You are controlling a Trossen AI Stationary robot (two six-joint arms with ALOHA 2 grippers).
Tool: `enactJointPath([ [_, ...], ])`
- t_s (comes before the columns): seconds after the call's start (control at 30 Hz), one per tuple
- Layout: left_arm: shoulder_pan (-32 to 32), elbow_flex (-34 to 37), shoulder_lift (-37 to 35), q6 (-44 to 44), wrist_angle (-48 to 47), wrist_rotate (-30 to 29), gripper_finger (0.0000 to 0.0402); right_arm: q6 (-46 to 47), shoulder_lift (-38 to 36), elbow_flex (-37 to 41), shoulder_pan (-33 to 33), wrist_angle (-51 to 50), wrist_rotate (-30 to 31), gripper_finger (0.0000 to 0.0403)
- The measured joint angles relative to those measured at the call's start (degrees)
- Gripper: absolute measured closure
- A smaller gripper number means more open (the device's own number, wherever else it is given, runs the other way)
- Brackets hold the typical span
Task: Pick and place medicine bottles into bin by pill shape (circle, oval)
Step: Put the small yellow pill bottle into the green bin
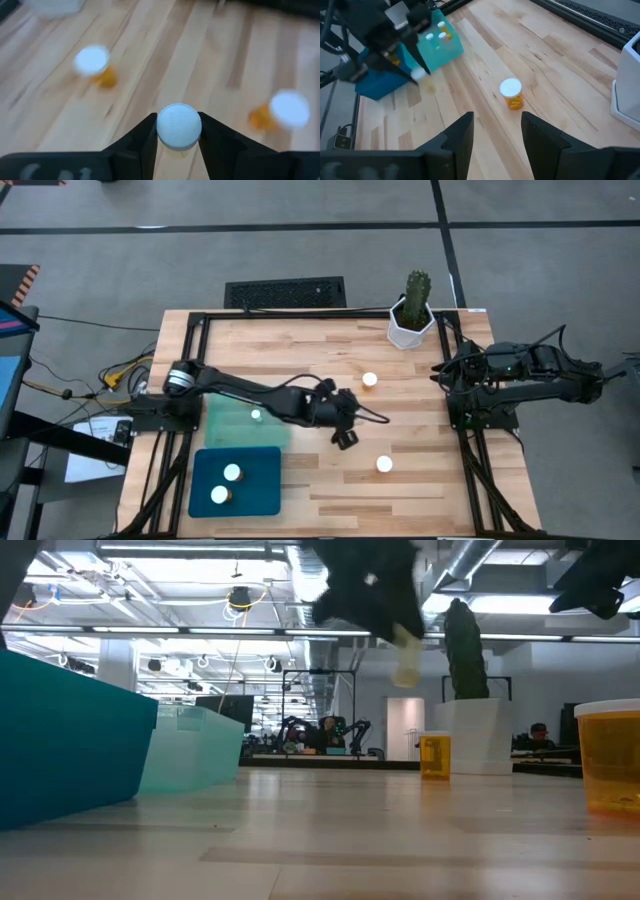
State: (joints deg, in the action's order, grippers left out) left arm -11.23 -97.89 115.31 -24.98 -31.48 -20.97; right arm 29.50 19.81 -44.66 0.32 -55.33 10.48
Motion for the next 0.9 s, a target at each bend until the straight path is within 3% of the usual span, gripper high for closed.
enactJointPath([
  [0.3, -6.6, 0.0, -8.9, -11.9, -23.0, -12.6, 0.0283, 0.0, 0.0, 0.0, 0.0, 0.0, 0.0, 0.0228],
  [0.47, -12.6, 0.0, -12.5, -26.9, -38.8, -18.3, 0.0283, 0.0, 0.0, 0.0, 0.0, 0.0, 0.0, 0.0228],
  [0.63, -20.4, 0.0, -14.6, -49.1, -58.3, -22.9, 0.0283, 0.0, 0.0, 0.0, 0.0, 0.1, 0.0, 0.0228],
  [0.73, -24.9, 4.2, -17.5, -55.7, -57.1, -25.9, 0.0283, 0.0, 0.0, 0.0, 0.0, 0.2, 0.0, 0.0228],
  [0.9, -29.9, 17.0, -24.0, -73.2, -58.4, -25.4, 0.0283, 0.4, 0.0, 0.0, 0.0, 0.6, 0.0, 0.0228],
])
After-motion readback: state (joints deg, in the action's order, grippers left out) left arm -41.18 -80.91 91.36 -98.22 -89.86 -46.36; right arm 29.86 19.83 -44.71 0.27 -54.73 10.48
